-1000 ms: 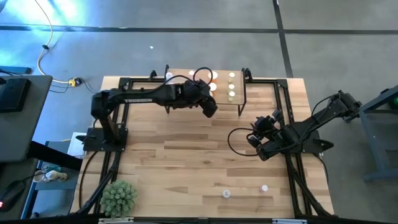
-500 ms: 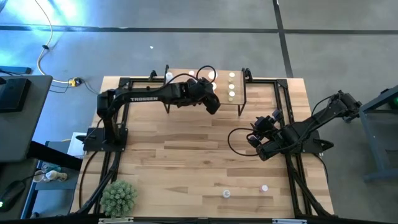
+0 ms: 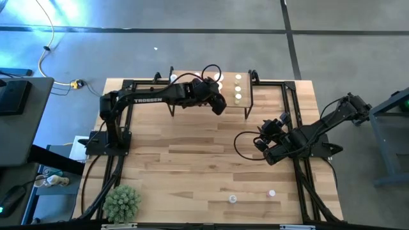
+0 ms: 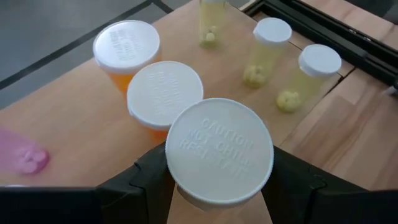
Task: Pick and place medicine bottles onto shelf by color
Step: Put the orange pill bottle on the shelf aligned with the other orange pill bottle
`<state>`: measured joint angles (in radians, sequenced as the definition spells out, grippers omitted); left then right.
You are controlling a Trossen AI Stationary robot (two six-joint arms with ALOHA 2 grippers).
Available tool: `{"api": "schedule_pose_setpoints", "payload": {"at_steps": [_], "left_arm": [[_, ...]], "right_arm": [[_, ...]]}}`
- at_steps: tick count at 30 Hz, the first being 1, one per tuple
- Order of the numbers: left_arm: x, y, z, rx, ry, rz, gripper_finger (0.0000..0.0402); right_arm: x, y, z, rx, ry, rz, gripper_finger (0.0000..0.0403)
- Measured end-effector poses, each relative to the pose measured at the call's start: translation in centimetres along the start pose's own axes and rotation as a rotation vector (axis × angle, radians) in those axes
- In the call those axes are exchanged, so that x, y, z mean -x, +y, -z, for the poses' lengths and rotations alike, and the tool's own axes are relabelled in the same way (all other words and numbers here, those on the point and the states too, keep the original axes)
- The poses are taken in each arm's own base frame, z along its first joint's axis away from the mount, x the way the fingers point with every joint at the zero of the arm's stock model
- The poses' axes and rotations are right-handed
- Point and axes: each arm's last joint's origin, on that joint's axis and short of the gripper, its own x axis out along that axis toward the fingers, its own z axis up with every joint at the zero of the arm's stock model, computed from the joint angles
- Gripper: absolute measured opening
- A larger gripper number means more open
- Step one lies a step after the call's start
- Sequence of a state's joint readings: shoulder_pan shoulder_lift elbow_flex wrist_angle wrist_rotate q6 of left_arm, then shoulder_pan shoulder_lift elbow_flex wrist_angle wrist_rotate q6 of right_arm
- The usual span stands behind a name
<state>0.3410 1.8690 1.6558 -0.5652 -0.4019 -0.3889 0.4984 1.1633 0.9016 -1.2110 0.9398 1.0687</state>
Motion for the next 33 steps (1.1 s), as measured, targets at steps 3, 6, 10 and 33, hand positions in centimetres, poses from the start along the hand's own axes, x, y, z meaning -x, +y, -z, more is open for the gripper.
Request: {"api": "schedule_pose_setpoints", "payload": {"at_steps": [3,6,10,33], "left_arm": [[0.0,-0.1,0.0,0.0,0.007,0.015,0.0191],[0.1,-0.2,0.1,-0.003,0.01,0.027,0.0191],[0.1,-0.4,0.2,-0.006,0.011,0.029,0.0191],[0.7,-1.6,0.7,-0.044,-0.004,0.01,0.0191]], "right_arm": [[0.0,0.0,0.0,0.0,0.0,0.0,0.0163],[0.0,0.0,0.0,0.0,0.0,0.0,0.0163],[0.0,0.0,0.0,0.0,0.0,0.0,0.0163],[0.0,0.0,0.0,-0.004,-0.001,-0.002,0.0163]]}}
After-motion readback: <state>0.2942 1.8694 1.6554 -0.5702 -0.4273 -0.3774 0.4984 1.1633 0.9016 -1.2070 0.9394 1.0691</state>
